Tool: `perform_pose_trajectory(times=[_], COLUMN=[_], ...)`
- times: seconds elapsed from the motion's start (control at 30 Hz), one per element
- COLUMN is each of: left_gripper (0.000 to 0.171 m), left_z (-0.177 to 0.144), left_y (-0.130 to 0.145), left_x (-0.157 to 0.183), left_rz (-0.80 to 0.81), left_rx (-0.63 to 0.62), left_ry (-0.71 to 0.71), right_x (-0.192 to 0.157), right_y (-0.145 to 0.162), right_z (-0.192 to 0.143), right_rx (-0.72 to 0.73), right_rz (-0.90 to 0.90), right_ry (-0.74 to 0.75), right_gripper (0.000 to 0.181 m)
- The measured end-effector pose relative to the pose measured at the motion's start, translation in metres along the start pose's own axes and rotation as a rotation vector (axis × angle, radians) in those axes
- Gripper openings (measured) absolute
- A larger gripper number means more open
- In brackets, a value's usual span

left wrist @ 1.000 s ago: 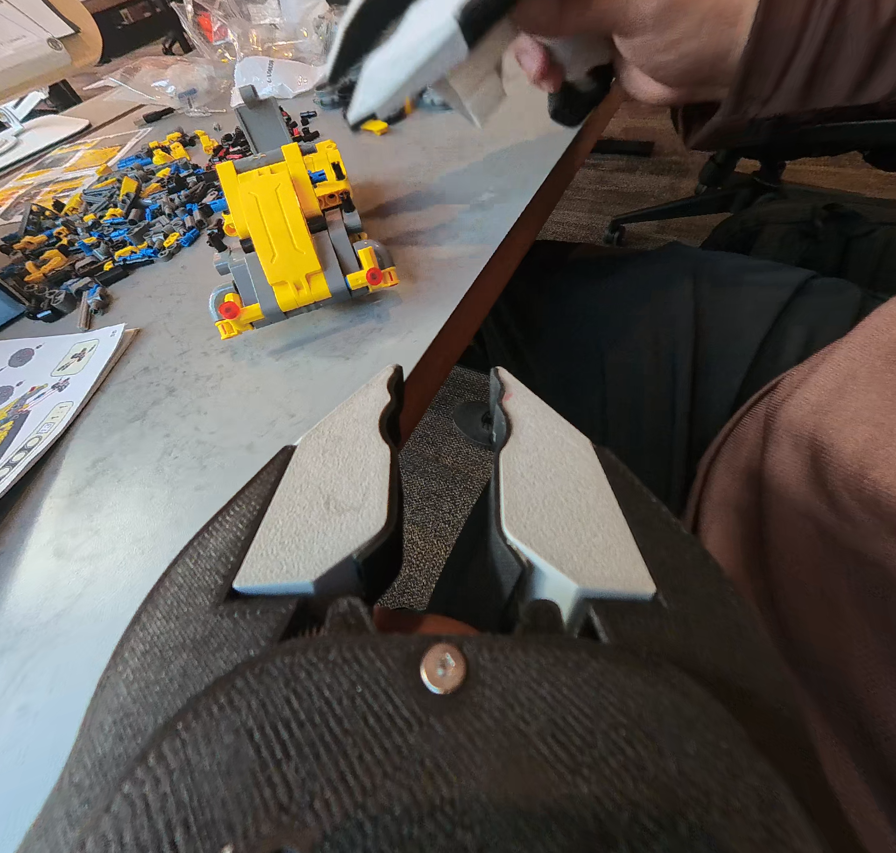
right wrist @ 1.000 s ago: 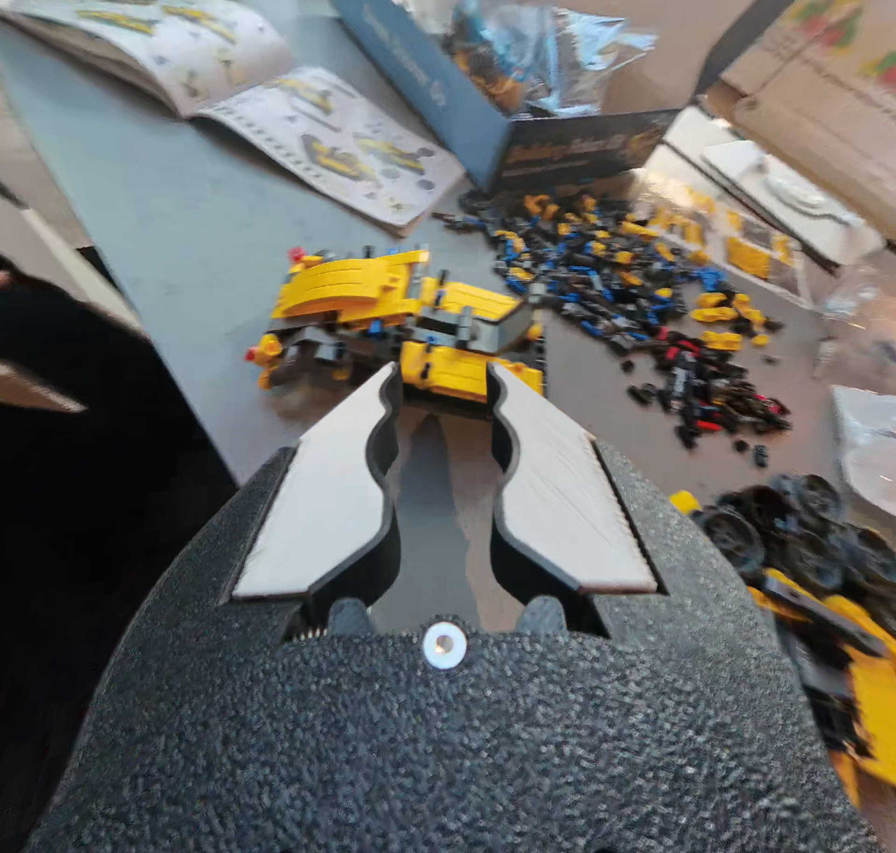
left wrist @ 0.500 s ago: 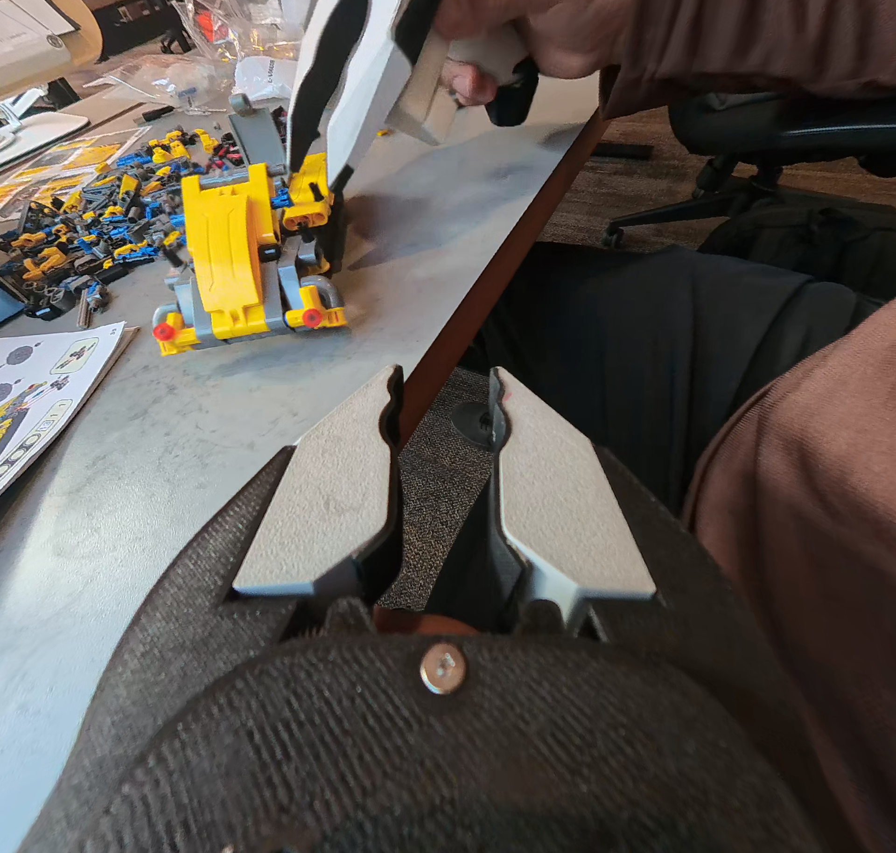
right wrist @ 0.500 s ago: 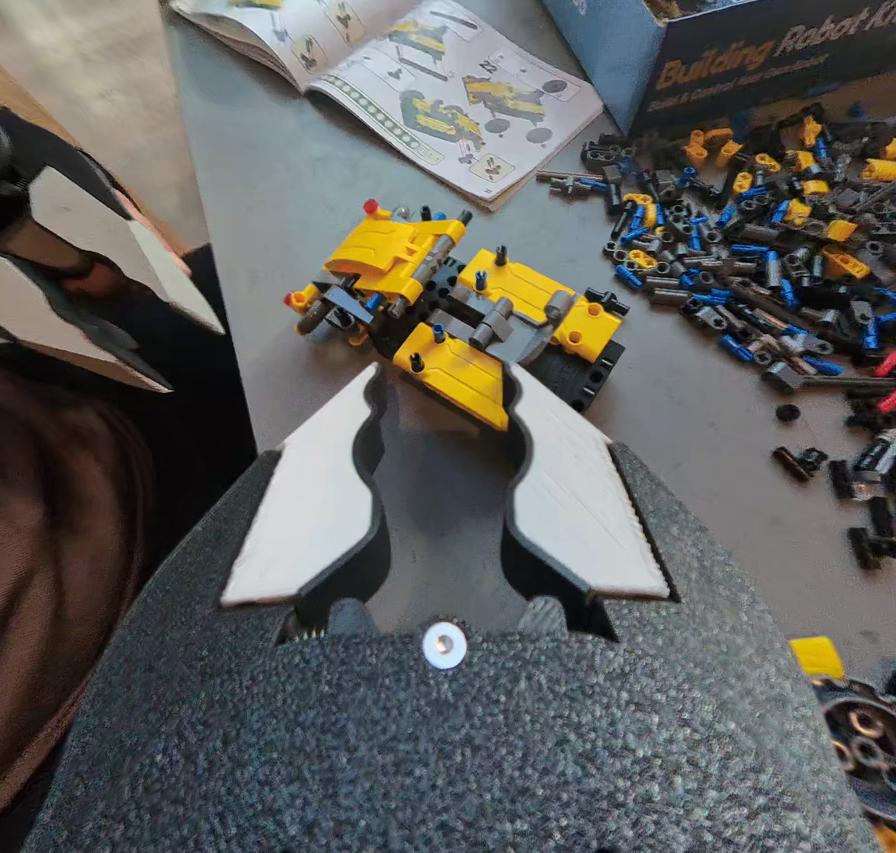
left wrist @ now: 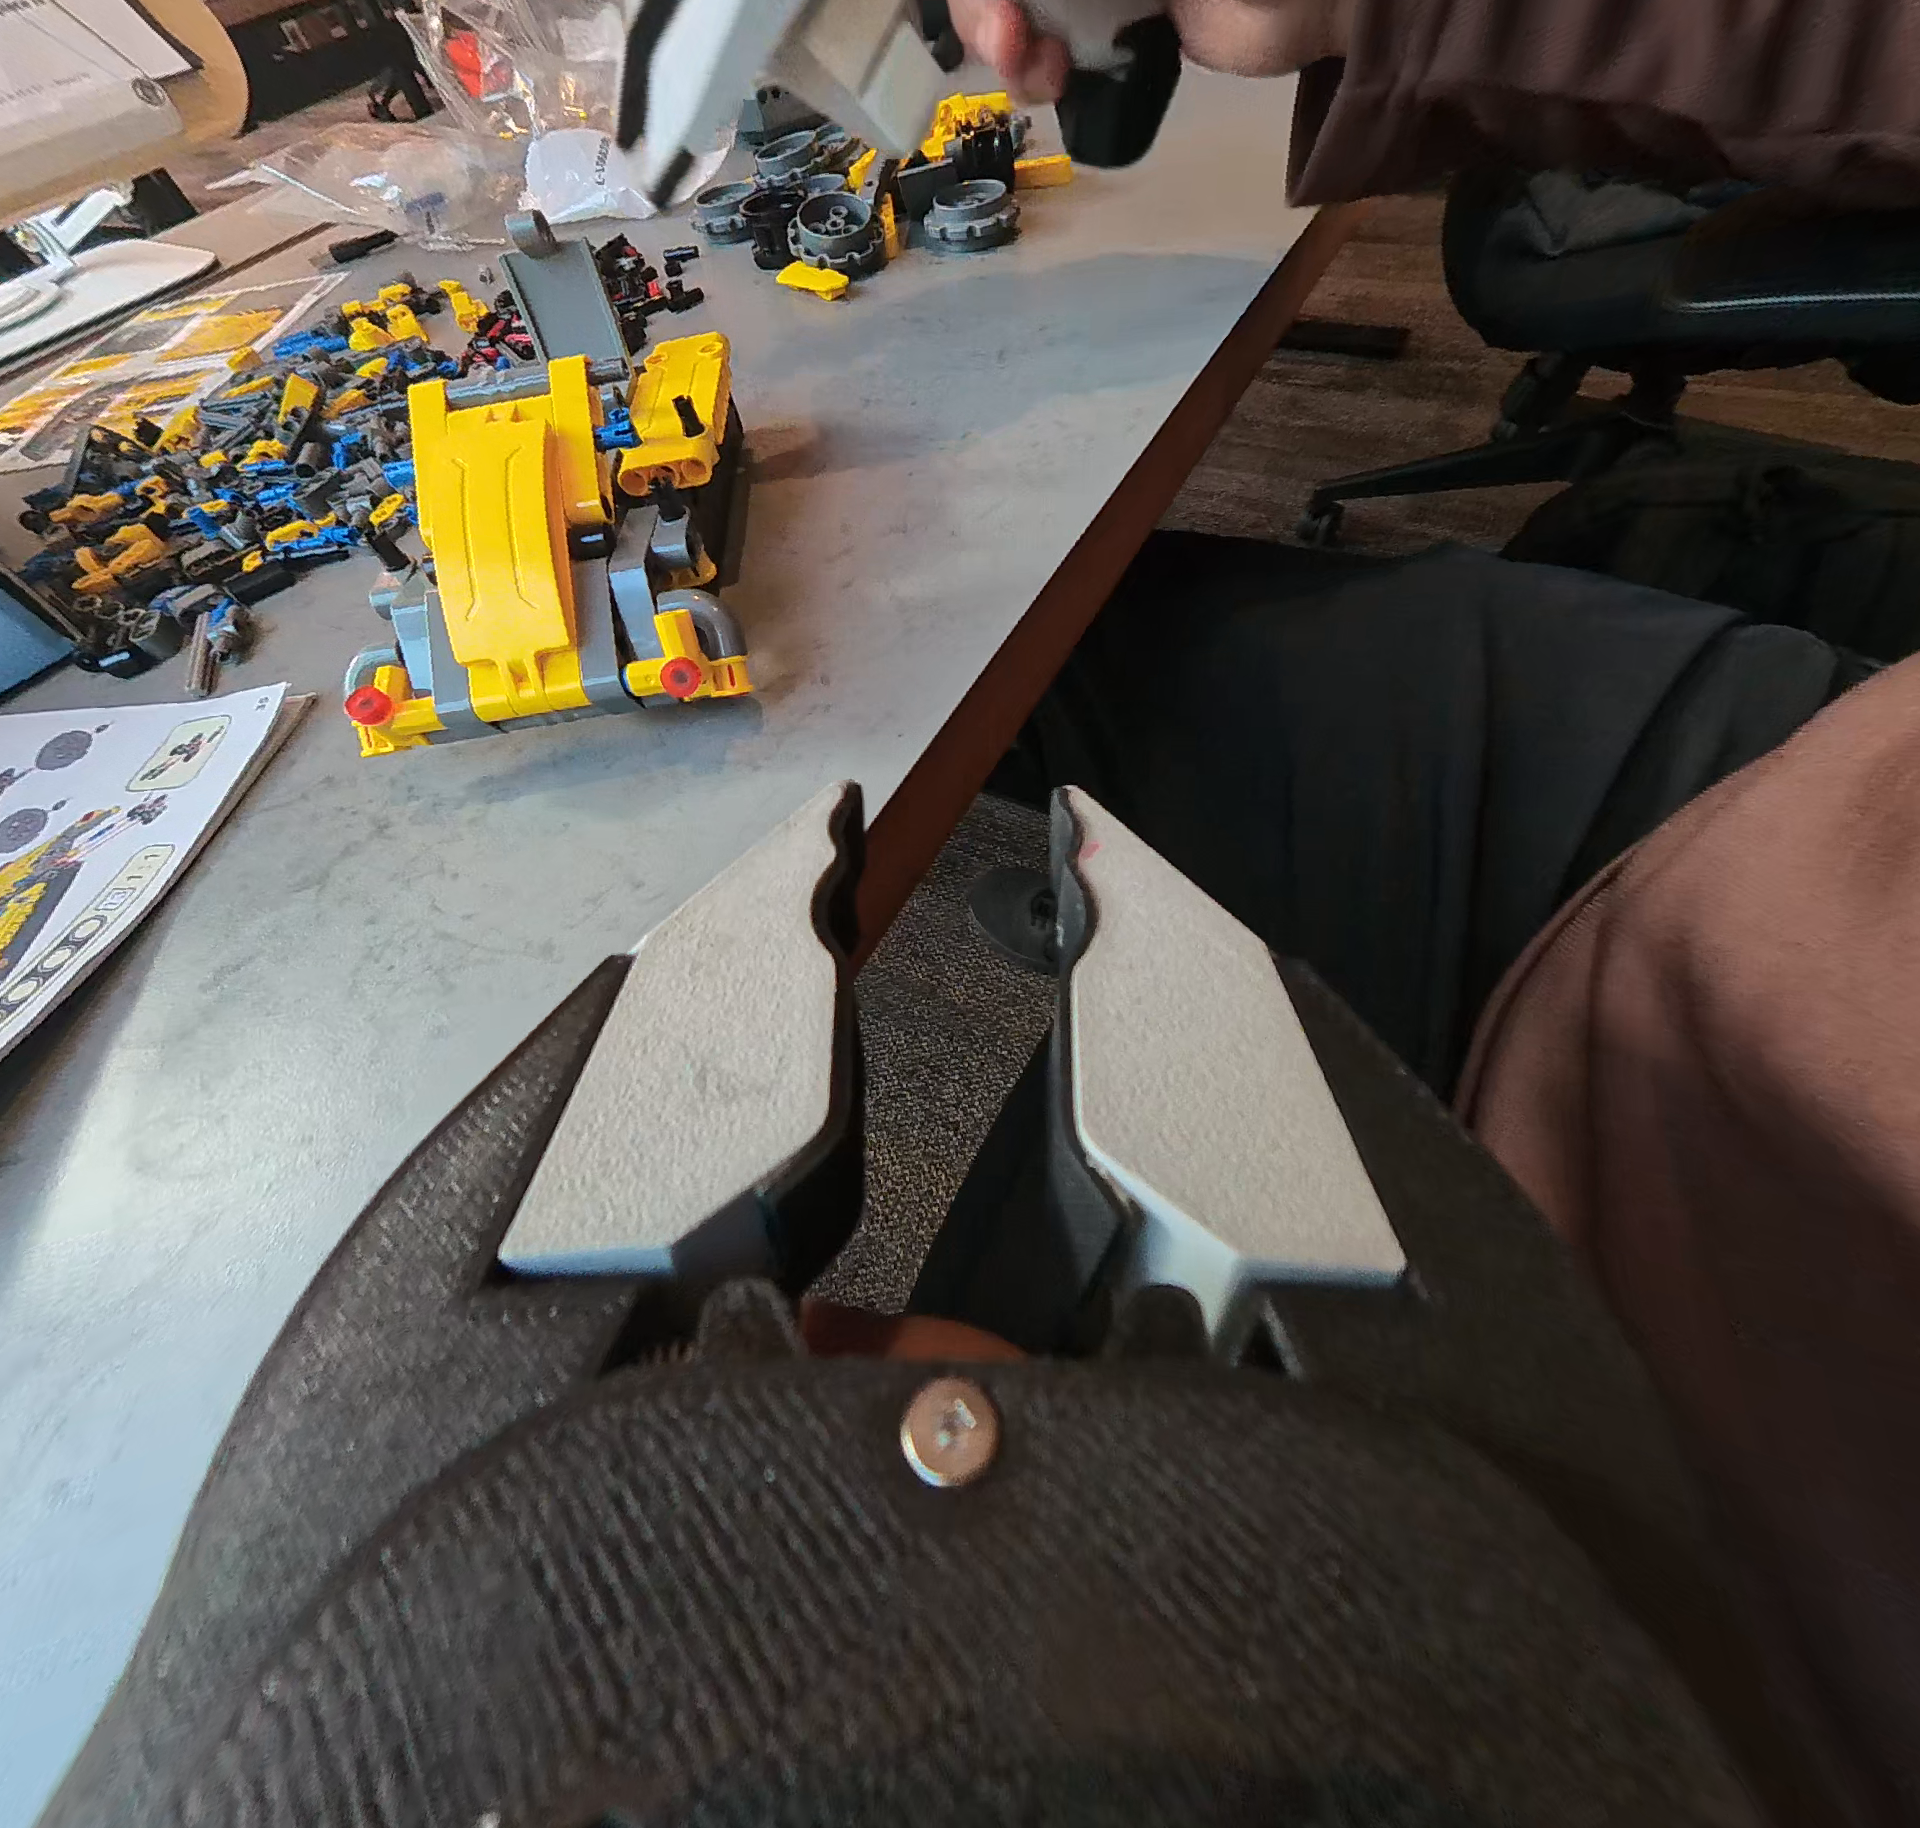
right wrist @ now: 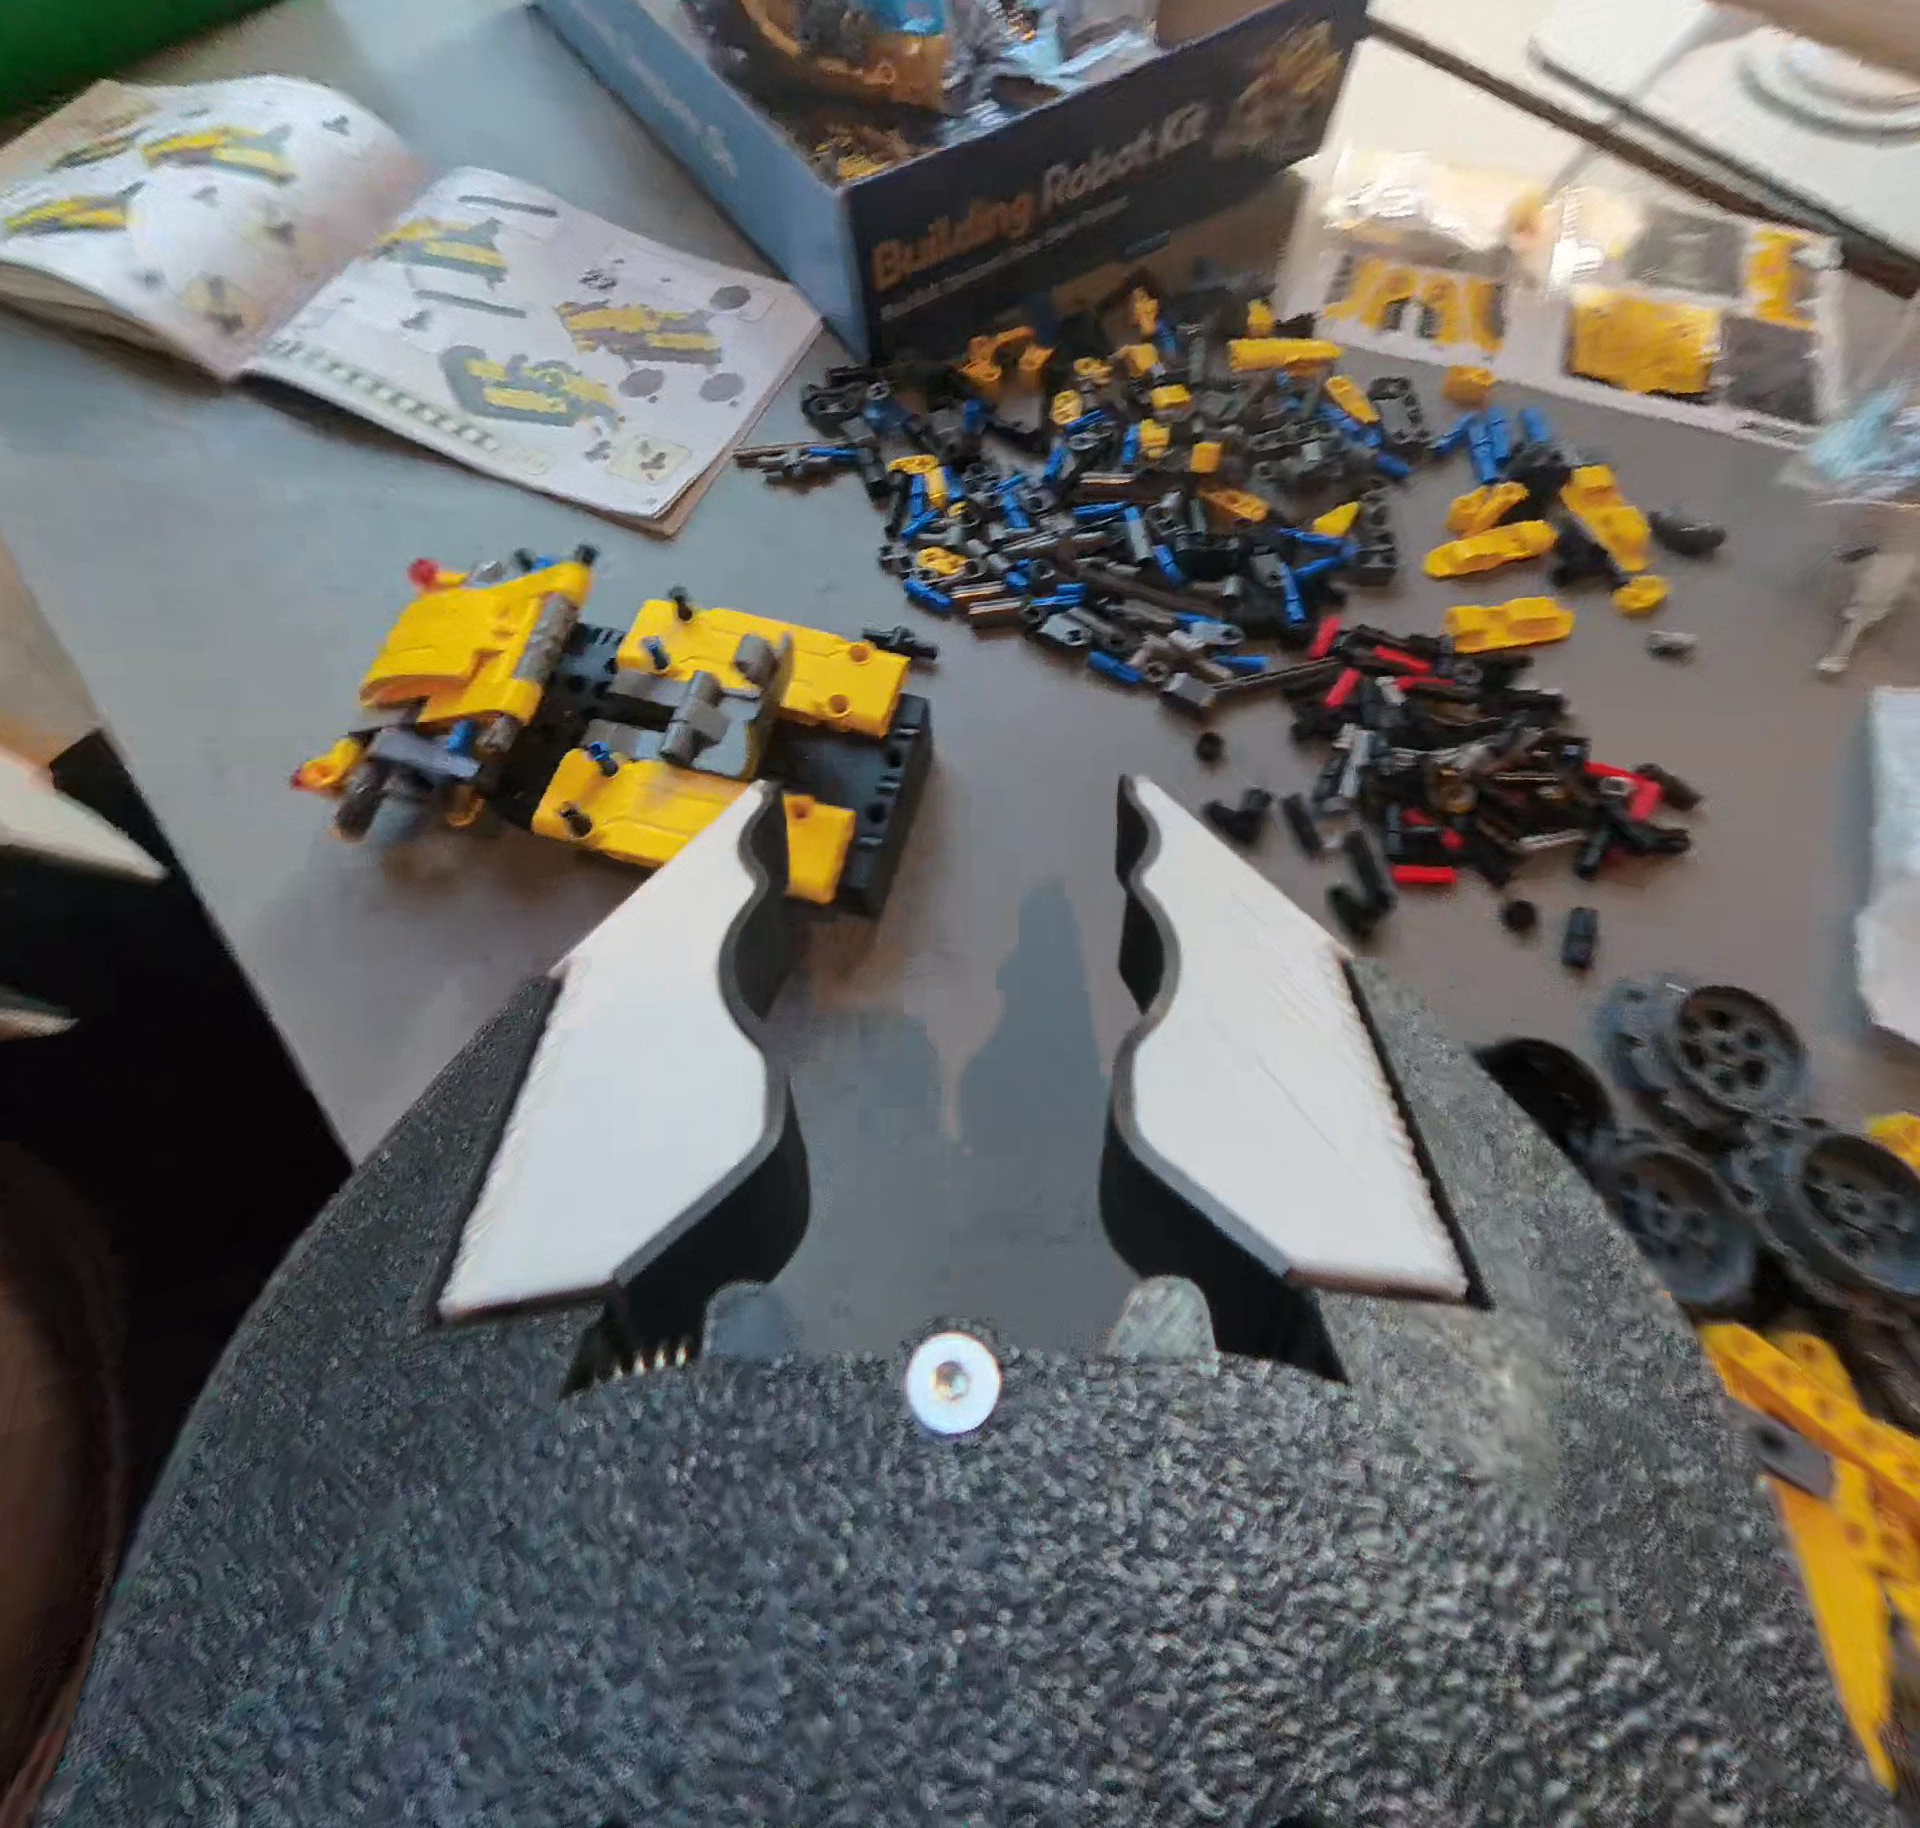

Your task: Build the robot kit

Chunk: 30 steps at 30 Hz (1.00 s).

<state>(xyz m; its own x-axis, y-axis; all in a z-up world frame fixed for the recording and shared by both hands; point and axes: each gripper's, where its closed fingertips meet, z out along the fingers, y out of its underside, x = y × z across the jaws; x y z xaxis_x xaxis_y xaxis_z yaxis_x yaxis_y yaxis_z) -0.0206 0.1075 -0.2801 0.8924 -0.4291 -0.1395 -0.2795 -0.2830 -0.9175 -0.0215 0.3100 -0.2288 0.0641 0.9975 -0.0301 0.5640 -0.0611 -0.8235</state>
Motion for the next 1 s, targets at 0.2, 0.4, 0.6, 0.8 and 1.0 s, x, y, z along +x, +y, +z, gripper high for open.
perform_pose_trajectory(times=[0.2,0.4,0.6,0.8,1.0], left_gripper=[0.034,0.034,0.034,0.034,0.034], left_z=[-0.004,-0.008,-0.012,-0.015,-0.013], left_y=[-0.002,-0.006,-0.009,-0.01,-0.009], left_x=[-0.009,-0.026,-0.036,-0.044,-0.043], left_rz=[-0.044,-0.157,-0.212,-0.288,-0.326], left_rx=[0.018,0.058,0.101,0.127,0.132], left_ry=[-0.027,-0.038,-0.034,-0.027,0.001], right_x=[-0.051,-0.03,-0.016,-0.013,-0.056], right_y=[0.011,-0.007,-0.008,-0.011,0.002], right_z=[0.005,0.006,0.022,0.033,0.044], right_rx=[0.025,0.174,0.193,0.185,0.057], right_rz=[-0.199,-0.233,-0.237,-0.198,-0.103], right_ry=[-0.177,-0.024,0.055,0.032,-0.351], right_gripper=[0.051,0.051,0.051,0.052,0.028])
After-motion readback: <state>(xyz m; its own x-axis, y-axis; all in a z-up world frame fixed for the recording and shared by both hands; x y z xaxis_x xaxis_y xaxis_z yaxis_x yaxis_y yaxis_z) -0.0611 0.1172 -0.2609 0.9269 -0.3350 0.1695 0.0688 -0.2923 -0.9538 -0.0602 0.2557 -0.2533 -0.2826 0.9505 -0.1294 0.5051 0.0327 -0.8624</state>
